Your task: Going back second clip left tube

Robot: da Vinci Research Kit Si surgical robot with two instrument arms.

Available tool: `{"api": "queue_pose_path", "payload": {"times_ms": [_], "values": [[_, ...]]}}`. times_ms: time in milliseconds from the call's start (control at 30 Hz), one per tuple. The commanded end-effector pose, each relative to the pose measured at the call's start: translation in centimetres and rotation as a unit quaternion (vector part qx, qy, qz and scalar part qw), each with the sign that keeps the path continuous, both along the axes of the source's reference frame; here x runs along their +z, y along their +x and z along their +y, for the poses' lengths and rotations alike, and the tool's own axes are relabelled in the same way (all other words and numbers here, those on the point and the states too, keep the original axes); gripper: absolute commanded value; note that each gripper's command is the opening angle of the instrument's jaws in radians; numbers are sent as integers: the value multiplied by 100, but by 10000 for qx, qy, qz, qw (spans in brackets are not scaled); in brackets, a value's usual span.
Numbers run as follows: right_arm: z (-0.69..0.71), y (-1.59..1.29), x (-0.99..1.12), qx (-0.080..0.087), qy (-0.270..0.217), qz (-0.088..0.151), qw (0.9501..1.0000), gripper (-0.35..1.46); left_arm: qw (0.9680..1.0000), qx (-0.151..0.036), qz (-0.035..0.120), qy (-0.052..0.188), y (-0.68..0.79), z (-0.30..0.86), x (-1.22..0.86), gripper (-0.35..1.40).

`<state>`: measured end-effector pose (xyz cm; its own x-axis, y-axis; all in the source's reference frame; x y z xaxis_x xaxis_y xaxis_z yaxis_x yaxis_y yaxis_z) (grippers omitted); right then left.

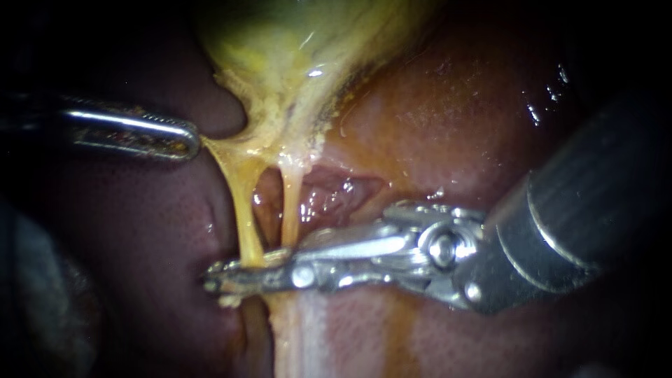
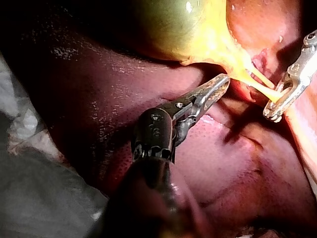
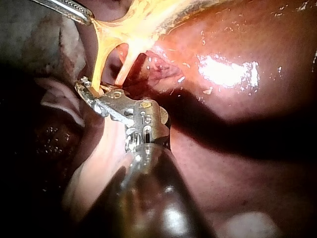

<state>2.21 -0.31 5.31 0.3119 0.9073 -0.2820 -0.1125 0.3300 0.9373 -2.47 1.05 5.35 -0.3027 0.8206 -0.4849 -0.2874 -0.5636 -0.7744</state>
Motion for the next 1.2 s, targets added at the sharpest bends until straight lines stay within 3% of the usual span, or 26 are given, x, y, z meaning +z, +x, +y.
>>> {"api": "queue_pose_path", "payload": {"times_ms": [33,67,133,267,333,433,567,733,833,1000,1200], "values": [[0,0,1,-4,15,37,10000,-35,10000,0,0,-1,0,0,0,-35],[0,1,1,-27,32,80,10000,-35,10000,0,0,-1,0,0,0,-35],[-1,4,7,-83,-476,371,9981,4,10000,0,0,-1,0,0,0,-35],[2,12,22,-57,-735,510,9960,38,10000,0,0,-1,0,0,0,-35],[4,12,29,-81,-884,546,9946,41,10000,0,0,-1,0,0,0,-35],[8,9,40,-156,-1405,653,9878,44,10000,-1,0,-2,0,0,1,-35],[15,4,49,-19,-2015,502,9782,46,10000,-1,1,-4,0,0,1,-35],[18,-7,52,-84,-2542,410,9663,49,10000,-12,9,-10,0,-1,1,-35],[19,-16,49,-164,-2809,352,9589,50,10000,-10,8,-10,0,-1,1,-35],[26,-42,35,-282,-3158,487,9472,50,10000,-7,6,-10,2,-1,1,-35],[36,-93,15,-412,-3484,654,9342,50,10000,-5,4,-6,3,-1,-1,-35]]}}
